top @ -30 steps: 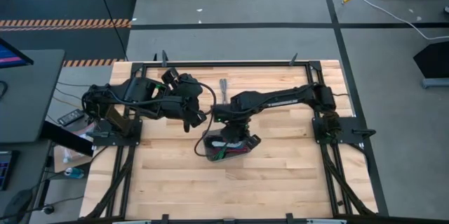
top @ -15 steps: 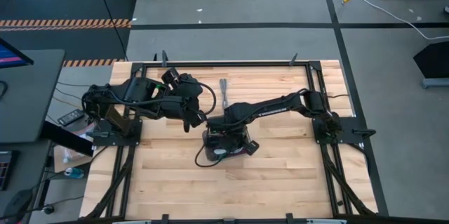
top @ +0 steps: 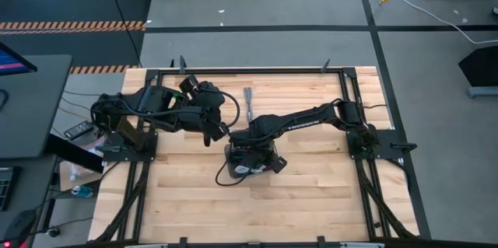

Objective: Pick and place USB-C Cables
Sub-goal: Adjust the green USB cable in the black bin

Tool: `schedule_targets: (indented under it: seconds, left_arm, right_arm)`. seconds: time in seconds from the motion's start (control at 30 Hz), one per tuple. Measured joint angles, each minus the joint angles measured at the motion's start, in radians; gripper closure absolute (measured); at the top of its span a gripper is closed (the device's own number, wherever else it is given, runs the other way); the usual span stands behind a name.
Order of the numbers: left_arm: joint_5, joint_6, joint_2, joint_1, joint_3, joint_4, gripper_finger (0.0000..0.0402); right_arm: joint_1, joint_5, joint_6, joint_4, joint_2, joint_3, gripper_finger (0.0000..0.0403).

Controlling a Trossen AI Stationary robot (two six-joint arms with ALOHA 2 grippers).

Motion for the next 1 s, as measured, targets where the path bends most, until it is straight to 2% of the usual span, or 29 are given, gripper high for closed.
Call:
schedule_targets:
  seconds: [0.3,0.83,1.0]
  left_arm:
    - [0.0,0.001,0.0,0.0,0.0,0.0,0.0388]
    - [0.0,0.0,0.0,0.0,0.0,0.0,0.0388]
    - [0.0,0.0,0.0,0.0,0.0,0.002,0.0388]
  right_arm:
    - [-0.011,0.167,-0.024,-0.002,-0.047,0.0,0.0282]
    - [-0.062,0.027,-0.017,0.033,-0.062,0.0,0.0281]
    - [-0.075,0.025,-0.02,0.071,-0.062,-0.016,0.0281]
